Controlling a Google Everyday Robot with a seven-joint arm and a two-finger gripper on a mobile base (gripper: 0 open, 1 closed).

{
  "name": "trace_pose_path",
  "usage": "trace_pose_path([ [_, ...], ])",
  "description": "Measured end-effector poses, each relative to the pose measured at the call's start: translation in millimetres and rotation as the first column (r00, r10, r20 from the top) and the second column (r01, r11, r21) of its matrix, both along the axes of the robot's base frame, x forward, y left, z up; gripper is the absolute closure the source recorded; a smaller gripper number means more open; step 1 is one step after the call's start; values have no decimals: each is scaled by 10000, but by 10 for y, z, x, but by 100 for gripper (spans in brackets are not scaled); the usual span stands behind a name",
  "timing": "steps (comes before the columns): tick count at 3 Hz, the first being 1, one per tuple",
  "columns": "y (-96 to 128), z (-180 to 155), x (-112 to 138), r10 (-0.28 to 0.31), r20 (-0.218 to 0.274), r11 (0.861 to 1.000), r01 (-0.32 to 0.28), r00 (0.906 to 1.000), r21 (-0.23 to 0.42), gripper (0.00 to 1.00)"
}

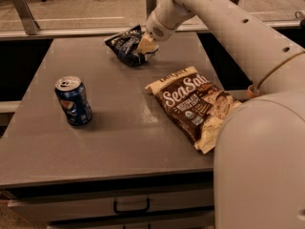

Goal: Move blue chip bag near brown chip bag

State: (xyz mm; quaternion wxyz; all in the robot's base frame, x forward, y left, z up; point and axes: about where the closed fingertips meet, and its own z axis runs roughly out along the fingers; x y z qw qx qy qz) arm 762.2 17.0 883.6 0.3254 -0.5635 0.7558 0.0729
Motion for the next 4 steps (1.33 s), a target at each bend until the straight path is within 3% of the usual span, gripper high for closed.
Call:
trace_pose_path([
  [1,-159,227,-96,-140,523,9997,151,9985,-205,100],
  [2,-484,487,-411,-536,686,9974,568,9962,-448,100],
  [3,-746,492,-787,-1020,159,9935,1026,9947,-491,82],
  [4,-944,357,-1081,-1504,-569,9883,1485,9870,-357,58],
])
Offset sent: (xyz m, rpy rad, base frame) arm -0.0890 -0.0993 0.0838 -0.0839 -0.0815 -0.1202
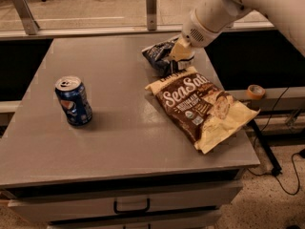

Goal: Move blue chip bag near brown chip bag

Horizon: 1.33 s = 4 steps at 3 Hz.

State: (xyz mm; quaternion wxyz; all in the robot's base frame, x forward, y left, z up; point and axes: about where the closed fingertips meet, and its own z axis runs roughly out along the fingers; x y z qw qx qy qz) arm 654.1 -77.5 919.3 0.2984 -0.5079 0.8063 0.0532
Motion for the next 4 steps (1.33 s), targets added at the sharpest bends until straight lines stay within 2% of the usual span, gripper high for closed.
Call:
trace_pose_path([
  [1,-58,-54,-150,-52,-276,9998,57,9996,166,36],
  [2,-58,-56,-238,32,-321,9994,-21,9995,336,12],
  [3,-50,15,-283,62,-116,9987,-57,9999,502,0],
  [4,-176,221,-355,-229,337,9940,192,9992,1077,0],
])
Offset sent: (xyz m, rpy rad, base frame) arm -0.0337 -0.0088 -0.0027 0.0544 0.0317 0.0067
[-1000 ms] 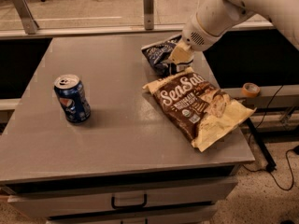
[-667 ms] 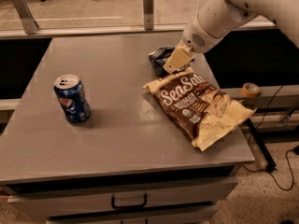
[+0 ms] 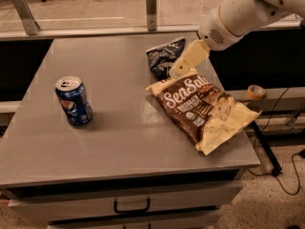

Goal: Move blue chip bag near brown chip bag

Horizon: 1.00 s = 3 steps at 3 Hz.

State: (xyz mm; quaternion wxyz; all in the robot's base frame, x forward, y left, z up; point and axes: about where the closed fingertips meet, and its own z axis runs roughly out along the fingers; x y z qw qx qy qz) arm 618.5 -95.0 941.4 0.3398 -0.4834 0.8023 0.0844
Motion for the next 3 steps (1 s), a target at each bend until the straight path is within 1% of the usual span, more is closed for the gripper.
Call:
trace_pose_path([
  [1,-175,211,-244,-166,1005,9971,90,9948,760,0],
  [2,-794,283,-498,-1728,2073,9831,1558,9629,959,0],
  [3,-925,359,-435,-2205,2594,9737,1967,9403,1146,0],
])
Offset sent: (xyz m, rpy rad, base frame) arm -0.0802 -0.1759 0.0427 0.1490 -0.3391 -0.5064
